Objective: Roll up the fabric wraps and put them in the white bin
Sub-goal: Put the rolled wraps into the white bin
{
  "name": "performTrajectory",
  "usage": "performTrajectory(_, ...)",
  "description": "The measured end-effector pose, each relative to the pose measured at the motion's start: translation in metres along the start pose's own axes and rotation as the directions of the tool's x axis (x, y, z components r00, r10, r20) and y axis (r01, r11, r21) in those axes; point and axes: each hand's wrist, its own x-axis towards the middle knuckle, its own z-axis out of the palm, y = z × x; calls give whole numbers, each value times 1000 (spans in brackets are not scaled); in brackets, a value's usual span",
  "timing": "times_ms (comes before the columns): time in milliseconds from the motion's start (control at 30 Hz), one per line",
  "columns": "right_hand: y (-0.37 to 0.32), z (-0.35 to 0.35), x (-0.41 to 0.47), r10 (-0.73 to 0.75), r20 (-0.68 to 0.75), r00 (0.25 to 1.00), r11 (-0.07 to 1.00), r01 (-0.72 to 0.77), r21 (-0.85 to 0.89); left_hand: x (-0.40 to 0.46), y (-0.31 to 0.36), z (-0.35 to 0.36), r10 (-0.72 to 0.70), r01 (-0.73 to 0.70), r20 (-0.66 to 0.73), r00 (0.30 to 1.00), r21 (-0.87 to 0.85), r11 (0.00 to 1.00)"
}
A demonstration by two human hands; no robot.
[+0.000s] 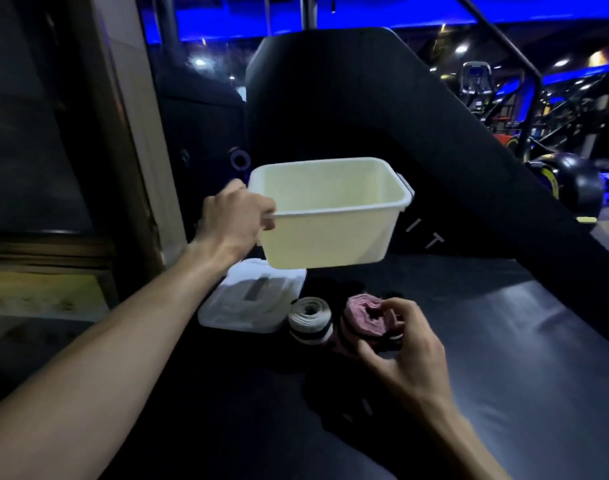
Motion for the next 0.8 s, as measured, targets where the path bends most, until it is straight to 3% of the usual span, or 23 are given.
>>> performTrajectory(100,-34,-22,-4,-132,29,991,984,127,127,-41,-27,-74,33,-21,-68,997,174,985)
performTrajectory(200,-91,-47,-10,-283,56,958,924,256,285,-96,-47,-132,-19,34,-83,996,187,982)
performTrajectory(367,-190,-86,1,-457,189,869,817,326,476,-184,-69,-177,-83,73,58,995,157,985)
performTrajectory(500,-225,-73,28,-401,440,803,897,245,369,-240,-82,-186,-68,60,200,977,47,997)
performTrajectory(567,-233,-52,36,-353,601,717,935,247,255,-260,-87,-185,-73,66,265,962,37,997)
performTrajectory(700,-239,3,33,-302,810,502,902,426,72,-277,-99,-189,-73,98,403,912,-42,994)
performTrajectory(800,-243,38,25,-275,867,416,840,543,6,-268,-100,-204,6,112,520,854,-195,974)
